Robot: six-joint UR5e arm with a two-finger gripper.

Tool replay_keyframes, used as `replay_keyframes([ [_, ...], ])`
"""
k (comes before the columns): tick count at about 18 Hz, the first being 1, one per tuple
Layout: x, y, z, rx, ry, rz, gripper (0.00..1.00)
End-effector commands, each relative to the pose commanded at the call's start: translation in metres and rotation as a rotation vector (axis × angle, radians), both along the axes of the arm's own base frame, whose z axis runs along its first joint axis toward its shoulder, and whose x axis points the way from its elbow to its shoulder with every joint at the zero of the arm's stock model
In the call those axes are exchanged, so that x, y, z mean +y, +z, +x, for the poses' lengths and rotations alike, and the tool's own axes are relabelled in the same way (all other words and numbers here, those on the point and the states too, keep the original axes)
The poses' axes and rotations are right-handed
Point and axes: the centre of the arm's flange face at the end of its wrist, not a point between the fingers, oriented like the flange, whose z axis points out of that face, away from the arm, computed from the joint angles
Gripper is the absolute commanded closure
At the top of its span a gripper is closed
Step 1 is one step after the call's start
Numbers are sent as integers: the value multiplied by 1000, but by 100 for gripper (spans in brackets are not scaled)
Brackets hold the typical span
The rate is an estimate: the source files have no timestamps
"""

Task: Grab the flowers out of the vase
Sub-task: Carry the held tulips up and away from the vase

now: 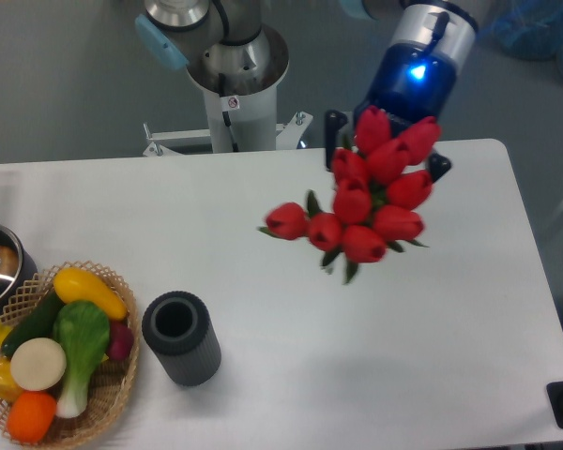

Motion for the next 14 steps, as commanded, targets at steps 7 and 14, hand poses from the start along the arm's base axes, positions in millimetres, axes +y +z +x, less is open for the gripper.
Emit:
replay_keyframes([
  [7,-7,-8,-11,61,16,-67,69],
  [14,-10,-16,-12,47,19,-72,69],
])
